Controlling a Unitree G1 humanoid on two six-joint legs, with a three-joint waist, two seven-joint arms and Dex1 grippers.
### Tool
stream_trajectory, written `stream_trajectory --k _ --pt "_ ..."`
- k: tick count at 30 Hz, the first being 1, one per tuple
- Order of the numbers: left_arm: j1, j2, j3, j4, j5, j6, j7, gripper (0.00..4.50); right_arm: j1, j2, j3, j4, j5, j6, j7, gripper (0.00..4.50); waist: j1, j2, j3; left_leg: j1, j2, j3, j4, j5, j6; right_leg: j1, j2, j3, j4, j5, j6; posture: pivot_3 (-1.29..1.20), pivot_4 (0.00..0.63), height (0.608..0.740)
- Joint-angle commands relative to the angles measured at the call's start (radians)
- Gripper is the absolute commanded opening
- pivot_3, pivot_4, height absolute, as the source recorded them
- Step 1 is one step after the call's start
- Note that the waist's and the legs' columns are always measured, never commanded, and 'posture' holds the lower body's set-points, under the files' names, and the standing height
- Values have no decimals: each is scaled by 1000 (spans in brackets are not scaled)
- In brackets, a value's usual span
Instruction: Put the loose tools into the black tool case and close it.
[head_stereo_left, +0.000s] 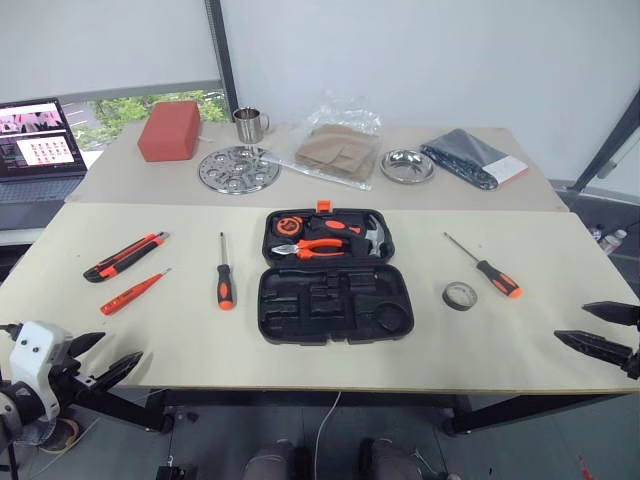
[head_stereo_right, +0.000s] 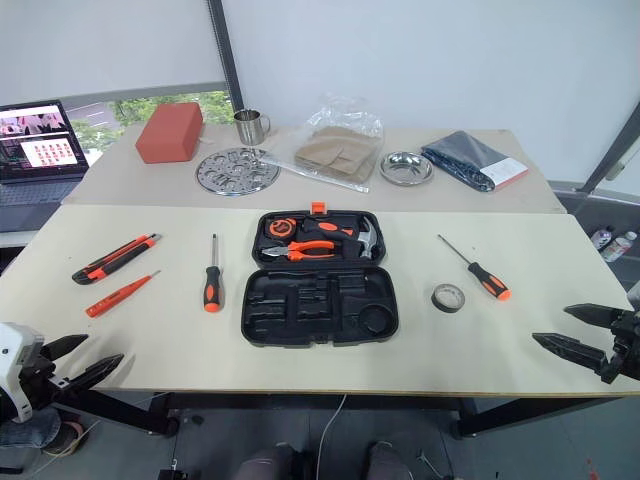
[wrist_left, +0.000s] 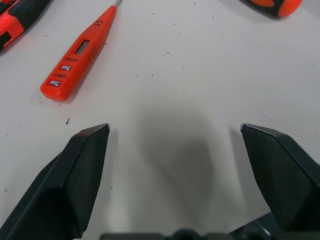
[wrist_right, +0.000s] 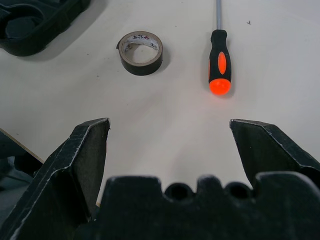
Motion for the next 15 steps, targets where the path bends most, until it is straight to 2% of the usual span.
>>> stream_trajectory --k 1,4,6,11,15 --pt "-7 1 25 25 6 -34 0 4494 -18 -2 -16 -28 11 11 -11 4464 0 0 0 0 0 0 0 0 0 0 0 0 0 0 0 0 150 734" --pt "-35 -14 0 91 29 -20 46 4494 -37 4 -13 -26 0 -1 -38 4464 -1 0 0 0 0 0 0 0 0 0 0 0 0 0 0 0 150 734" --pt "-54 -29 3 53 -15 56 72 4494 -65 10 -11 -38 5 5 -64 4464 -1 0 0 0 0 0 0 0 0 0 0 0 0 0 0 0 150 734" --pt "-172 -41 -2 -129 -150 351 233 4494 -154 4 6 -174 85 107 -102 4464 5 0 0 0 0 0 1 1 -1 0 0 0 2 0 0 0 150 734" --pt "-350 -53 -84 -273 -231 622 418 4494 -228 -3 67 -349 179 199 -117 4464 9 0 0 0 0 -1 1 1 -1 2 0 0 3 1 0 0 150 734"
